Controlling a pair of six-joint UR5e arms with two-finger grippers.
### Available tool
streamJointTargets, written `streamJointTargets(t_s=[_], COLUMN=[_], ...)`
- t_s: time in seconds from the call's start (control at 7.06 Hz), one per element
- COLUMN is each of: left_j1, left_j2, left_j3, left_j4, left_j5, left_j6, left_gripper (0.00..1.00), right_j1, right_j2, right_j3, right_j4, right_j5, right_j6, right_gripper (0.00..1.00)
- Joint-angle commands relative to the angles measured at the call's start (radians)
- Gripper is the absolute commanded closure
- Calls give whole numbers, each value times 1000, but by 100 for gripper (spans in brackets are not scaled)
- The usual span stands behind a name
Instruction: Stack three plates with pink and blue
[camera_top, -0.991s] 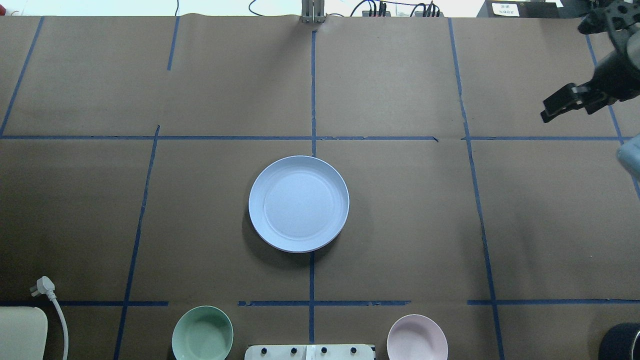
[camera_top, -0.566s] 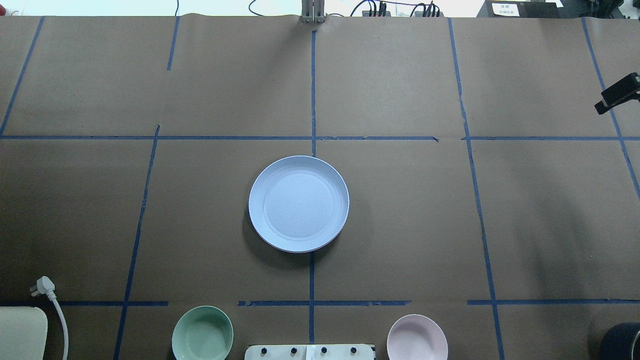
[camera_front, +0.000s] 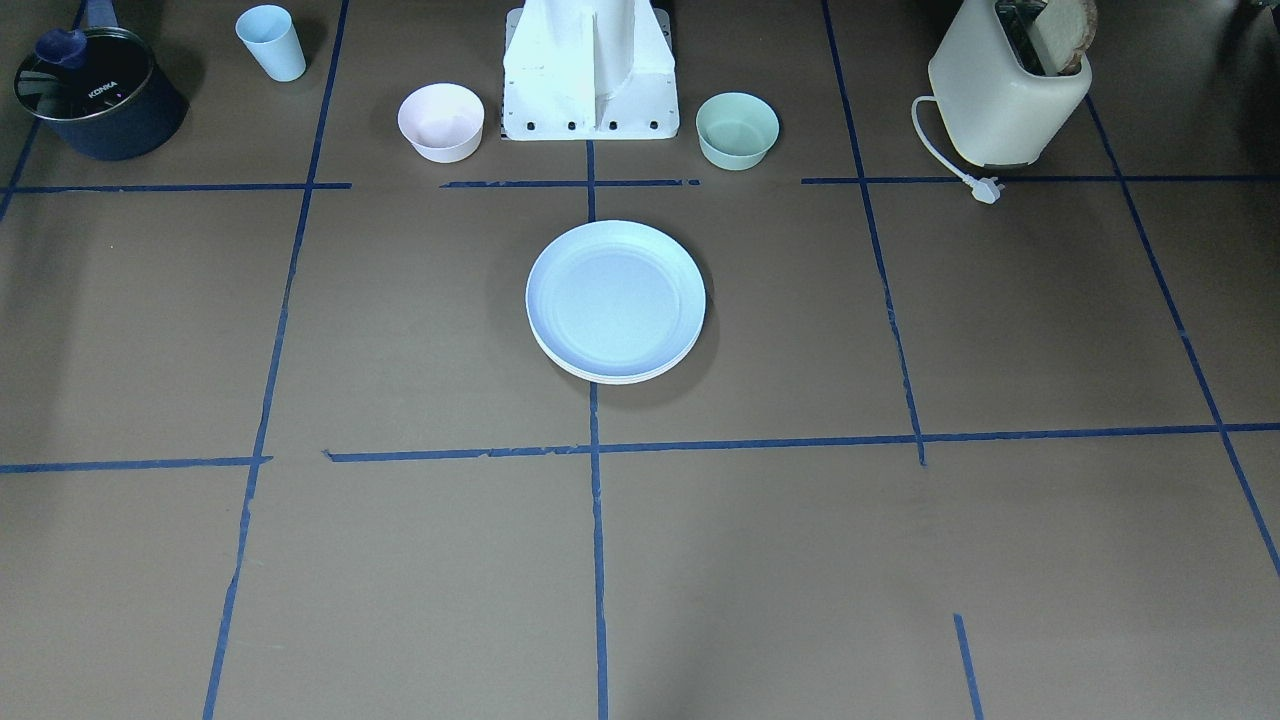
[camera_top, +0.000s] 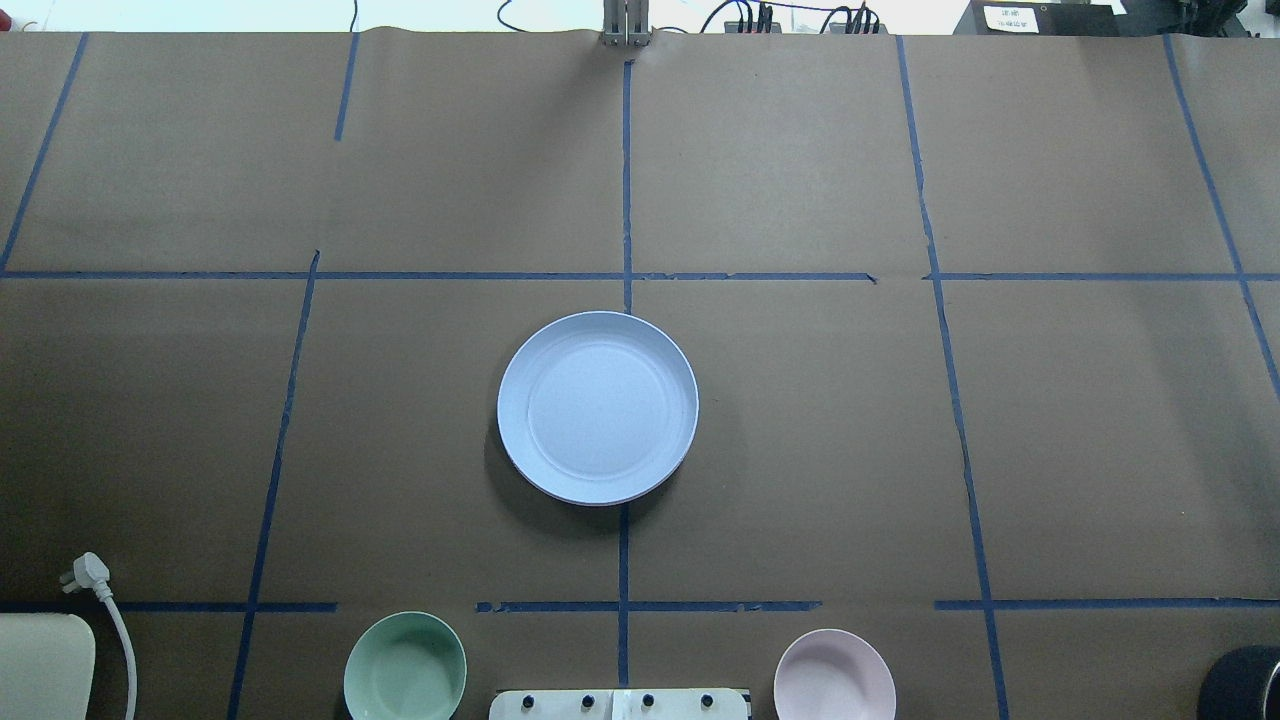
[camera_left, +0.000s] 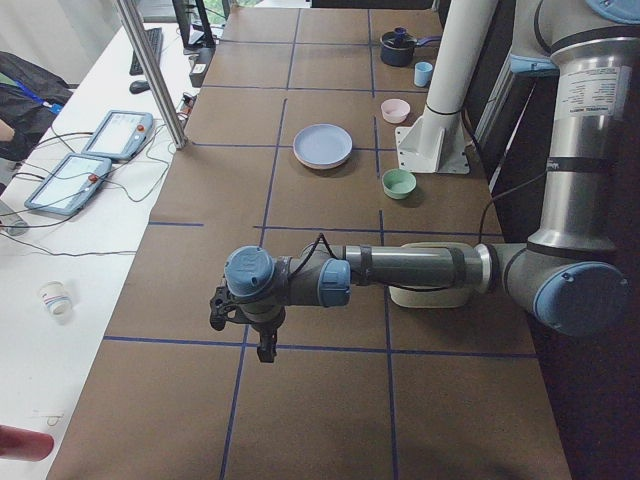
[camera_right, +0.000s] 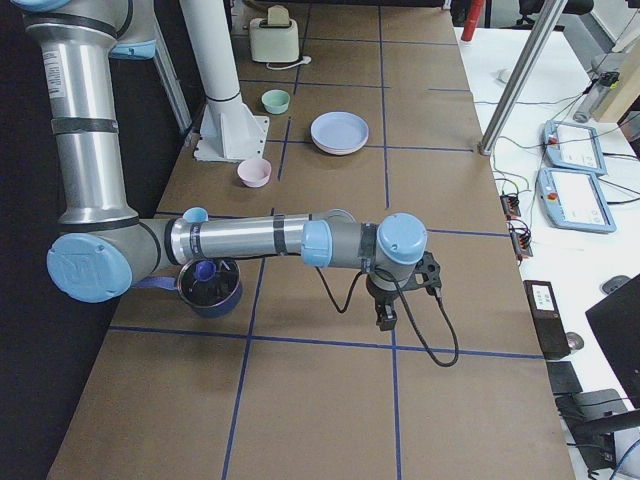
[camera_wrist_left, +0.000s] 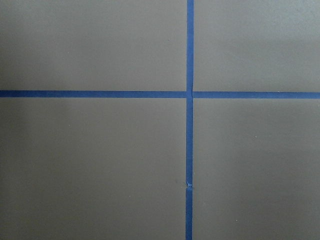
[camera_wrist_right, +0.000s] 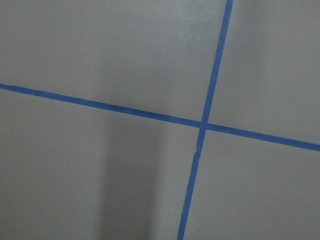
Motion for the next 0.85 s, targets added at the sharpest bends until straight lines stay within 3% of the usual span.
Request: streamJointTargets(t_s=[0.0, 0.42, 0.71], left_j1=[-1, -1, -1], left_j2=[0, 1, 1], left_j3=[-1, 4, 5], left_j4=[-2, -2, -2], left_j5=[1, -1, 1], left_j6=[0, 2, 2], left_gripper=[0, 0, 0], right_j1=[23, 46, 46], right_j2=[-79, -148, -145], right_j3=[-3, -6, -7], right_j4=[5, 137, 137], right_j5=[3, -2, -4], right_j6=[-27, -12, 12], right_gripper=[0, 0, 0])
